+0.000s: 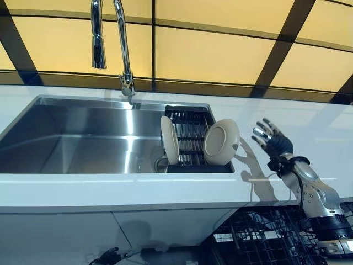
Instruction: Take plates into dishwasher
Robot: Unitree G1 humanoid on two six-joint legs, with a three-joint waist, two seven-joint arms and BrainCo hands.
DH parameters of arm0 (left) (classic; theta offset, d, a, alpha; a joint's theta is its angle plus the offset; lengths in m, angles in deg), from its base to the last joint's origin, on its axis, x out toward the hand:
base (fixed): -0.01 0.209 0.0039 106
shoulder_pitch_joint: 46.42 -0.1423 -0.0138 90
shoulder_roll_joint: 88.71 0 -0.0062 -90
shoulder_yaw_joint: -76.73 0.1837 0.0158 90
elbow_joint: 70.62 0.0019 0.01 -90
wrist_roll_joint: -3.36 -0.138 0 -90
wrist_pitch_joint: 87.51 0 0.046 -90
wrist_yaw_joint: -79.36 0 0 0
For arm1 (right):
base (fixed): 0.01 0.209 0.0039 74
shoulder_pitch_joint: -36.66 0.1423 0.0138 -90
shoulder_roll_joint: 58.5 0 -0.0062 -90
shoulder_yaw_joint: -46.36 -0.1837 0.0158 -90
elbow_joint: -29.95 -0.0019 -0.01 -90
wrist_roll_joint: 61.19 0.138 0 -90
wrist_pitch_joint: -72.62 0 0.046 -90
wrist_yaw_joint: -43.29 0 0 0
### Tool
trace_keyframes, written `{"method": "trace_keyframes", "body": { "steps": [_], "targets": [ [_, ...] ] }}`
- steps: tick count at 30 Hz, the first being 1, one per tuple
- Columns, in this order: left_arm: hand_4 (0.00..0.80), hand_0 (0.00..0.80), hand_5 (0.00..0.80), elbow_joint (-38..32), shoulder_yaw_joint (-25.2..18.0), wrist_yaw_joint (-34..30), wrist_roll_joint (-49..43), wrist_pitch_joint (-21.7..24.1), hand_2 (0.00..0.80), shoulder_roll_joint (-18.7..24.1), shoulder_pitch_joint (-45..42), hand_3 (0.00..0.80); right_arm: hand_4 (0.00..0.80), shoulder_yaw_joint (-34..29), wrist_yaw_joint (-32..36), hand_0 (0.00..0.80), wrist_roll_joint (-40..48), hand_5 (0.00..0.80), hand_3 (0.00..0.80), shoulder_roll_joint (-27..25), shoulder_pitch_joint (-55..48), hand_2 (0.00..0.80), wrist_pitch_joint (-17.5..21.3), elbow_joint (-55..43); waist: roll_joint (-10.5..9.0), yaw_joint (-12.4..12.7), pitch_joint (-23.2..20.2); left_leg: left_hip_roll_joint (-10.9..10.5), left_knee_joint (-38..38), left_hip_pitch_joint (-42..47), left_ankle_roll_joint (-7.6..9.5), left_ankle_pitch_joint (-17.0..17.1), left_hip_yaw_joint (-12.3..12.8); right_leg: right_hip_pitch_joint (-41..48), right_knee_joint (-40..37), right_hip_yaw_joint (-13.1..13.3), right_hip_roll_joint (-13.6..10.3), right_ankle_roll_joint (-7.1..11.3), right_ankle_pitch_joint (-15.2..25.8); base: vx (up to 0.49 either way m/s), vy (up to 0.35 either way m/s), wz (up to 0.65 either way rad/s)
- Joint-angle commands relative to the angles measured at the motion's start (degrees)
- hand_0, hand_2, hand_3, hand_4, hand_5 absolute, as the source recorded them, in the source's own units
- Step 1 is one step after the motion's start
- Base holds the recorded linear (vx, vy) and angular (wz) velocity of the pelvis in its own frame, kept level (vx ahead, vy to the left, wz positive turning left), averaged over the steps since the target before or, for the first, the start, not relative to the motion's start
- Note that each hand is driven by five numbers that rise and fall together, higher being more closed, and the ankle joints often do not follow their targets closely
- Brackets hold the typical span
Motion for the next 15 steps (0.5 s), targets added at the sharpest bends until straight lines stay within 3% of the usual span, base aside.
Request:
{"method": "trace_keyframes", "body": {
  "steps": [1, 9, 15],
  "targets": [
    [0.0, 0.0, 0.0, 2.15, -0.27, 0.44, -0.8, 0.83, 0.0, 0.83, 2.03, 0.0, 0.0, -3.43, 2.14, 0.0, 2.81, 0.0, 0.0, -2.21, 1.22, 0.0, -0.44, 0.37, 1.09, 0.13, 0.45, -1.81, 0.3, 0.26, 5.0, -6.9, 0.6, -2.26, 5.28, -1.41, -1.31, 4.42, -2.9, -0.011, 0.032, -0.08],
    [0.0, 0.0, 0.0, 1.8, 0.01, 0.55, -0.67, 0.85, 0.0, 1.53, 2.1, 0.0, 0.0, -2.77, 2.61, 0.0, 1.78, 0.0, 0.0, -2.25, -0.86, 0.0, -3.34, 0.56, 0.82, -0.08, 0.89, -1.78, 0.3, 0.23, 5.34, -7.02, 0.91, -2.82, 5.81, -1.03, -1.34, 5.02, -2.3, -0.008, 0.028, -0.06],
    [0.0, 0.0, 0.0, 2.07, 0.26, 0.66, -0.81, 0.89, 0.0, 1.73, 2.3, 0.0, 0.0, -1.66, 2.11, 0.0, 1.54, 0.0, 0.0, -2.36, -0.66, 0.0, -3.21, 0.8, 0.56, -0.02, 1.17, -1.76, 0.3, 0.28, 5.5, -7.11, 0.91, -3.14, 6.2, -0.9, -1.31, 5.28, -1.92, 0.0, 0.0, 0.0]
  ]
}}
